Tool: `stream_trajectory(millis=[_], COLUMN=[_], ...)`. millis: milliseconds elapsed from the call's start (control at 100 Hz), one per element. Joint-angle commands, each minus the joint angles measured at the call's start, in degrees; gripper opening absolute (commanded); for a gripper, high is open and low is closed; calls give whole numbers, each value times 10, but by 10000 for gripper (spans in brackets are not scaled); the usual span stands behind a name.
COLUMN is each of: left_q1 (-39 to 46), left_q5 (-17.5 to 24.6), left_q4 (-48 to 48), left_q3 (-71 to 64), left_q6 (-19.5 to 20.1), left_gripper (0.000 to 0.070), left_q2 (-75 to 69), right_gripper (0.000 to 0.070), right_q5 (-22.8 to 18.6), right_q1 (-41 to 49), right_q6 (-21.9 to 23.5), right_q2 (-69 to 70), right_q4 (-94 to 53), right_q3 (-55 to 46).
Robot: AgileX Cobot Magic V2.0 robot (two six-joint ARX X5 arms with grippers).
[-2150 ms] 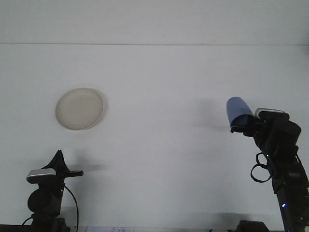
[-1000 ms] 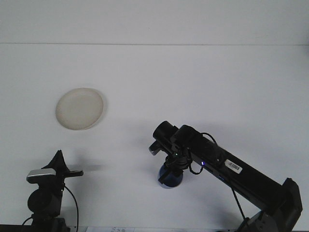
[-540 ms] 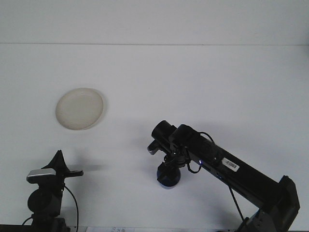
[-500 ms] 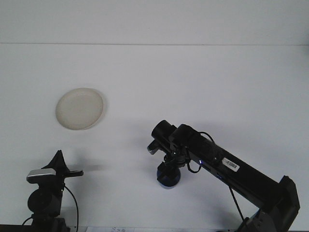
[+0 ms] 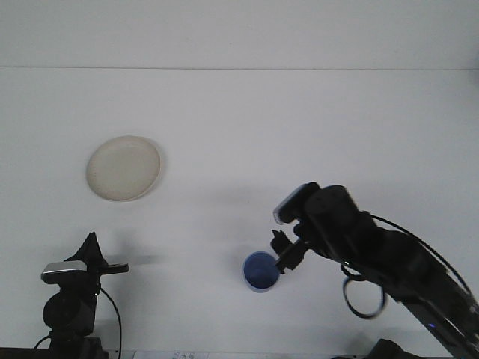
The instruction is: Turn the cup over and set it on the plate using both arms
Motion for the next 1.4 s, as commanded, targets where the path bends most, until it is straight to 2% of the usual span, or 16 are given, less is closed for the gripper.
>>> stream_trajectory(millis=[0,120,340,480,600,820,950,1110,1170,1230,1260,1300,1390], left_q1=[1,1,1,1,1,1,1,0,0,-2,-5,-12,-36], left_q5=[1,1,1,1,1,5,71,101,144,209,244,286,342], left_q4=[8,8,8,12,15,22,17,-64,-106,-147,-166,-193,-256], left_q3=[-11,-11,-11,-11,-11,-7,43,179,241,302,331,369,443], left_q6=[-2,-2,-2,-5,-75,-206,-220,-209,-183,-153,-140,-127,-104], left_gripper=[14,14,14,14,14,12,12,12,16,26,59,143,309], left_q2=[-1,-1,-1,-1,-1,-1,8,89,140,195,222,259,338], right_gripper=[478,478,477,477,477,477,477,477,477,477,477,477,477], right_q5=[14,40,46,76,83,84,84,84,84,84,84,84,84], right_q1=[5,5,5,5,5,5,5,5,5,5,5,5,5], right_q6=[-3,-3,-20,-25,-24,-24,-24,-24,-24,-24,-24,-24,-24], right_q2=[-46,-157,-382,-491,-539,-550,-550,-550,-550,-550,-550,-550,-550], right_q4=[16,83,266,334,330,336,336,337,337,338,338,338,338], right_q3=[-15,-98,-339,-447,-487,-491,-491,-491,-491,-491,-491,-491,-491])
